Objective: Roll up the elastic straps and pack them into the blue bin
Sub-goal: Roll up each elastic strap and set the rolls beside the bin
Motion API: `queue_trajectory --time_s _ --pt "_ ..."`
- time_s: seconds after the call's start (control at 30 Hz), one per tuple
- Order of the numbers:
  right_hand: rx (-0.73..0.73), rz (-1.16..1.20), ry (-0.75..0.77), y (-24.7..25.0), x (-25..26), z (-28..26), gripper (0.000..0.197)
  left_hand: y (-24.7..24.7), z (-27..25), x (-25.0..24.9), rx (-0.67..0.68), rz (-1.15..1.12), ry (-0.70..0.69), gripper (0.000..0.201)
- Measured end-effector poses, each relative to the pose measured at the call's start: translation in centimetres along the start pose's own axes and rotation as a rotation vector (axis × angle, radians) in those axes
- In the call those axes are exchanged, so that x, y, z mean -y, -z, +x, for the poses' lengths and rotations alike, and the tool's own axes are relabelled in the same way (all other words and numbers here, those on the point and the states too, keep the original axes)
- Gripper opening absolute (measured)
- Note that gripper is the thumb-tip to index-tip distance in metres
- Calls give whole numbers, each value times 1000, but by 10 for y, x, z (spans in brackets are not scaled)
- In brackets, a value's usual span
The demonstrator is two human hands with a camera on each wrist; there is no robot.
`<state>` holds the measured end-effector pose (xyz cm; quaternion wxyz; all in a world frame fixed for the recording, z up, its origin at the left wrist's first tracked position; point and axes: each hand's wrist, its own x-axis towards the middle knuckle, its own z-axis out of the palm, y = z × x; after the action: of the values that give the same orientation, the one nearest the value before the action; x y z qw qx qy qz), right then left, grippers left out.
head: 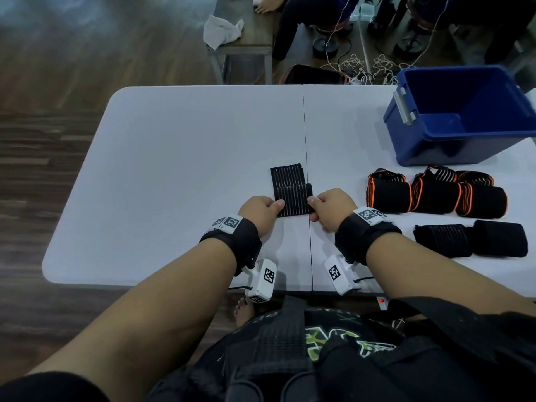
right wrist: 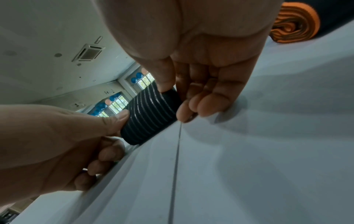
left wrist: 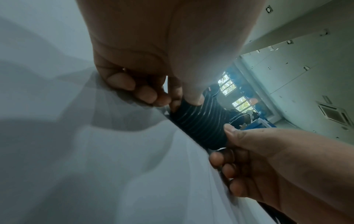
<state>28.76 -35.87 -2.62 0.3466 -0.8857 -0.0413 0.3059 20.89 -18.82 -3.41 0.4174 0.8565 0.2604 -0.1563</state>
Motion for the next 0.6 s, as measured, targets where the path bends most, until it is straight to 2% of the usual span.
queue_trajectory --time_s 0.1,0.27,0.37,0.5,0.6 --pt "-3 13 -87 -3 5 0 40 1 2 -2 36 55 45 50" --pt "-52 62 -182 -12 12 1 41 3 2 -8 26 133 97 49" --pt "-115 -200 -127 -11 18 -2 38 3 -1 -8 -38 188 102 50" --pt "-152 -280 -37 -13 22 -3 19 3 -6 -8 -203 159 -21 30" --pt "-150 -212 -25 -15 21 -3 17 2 -8 -10 -205 250 -113 33"
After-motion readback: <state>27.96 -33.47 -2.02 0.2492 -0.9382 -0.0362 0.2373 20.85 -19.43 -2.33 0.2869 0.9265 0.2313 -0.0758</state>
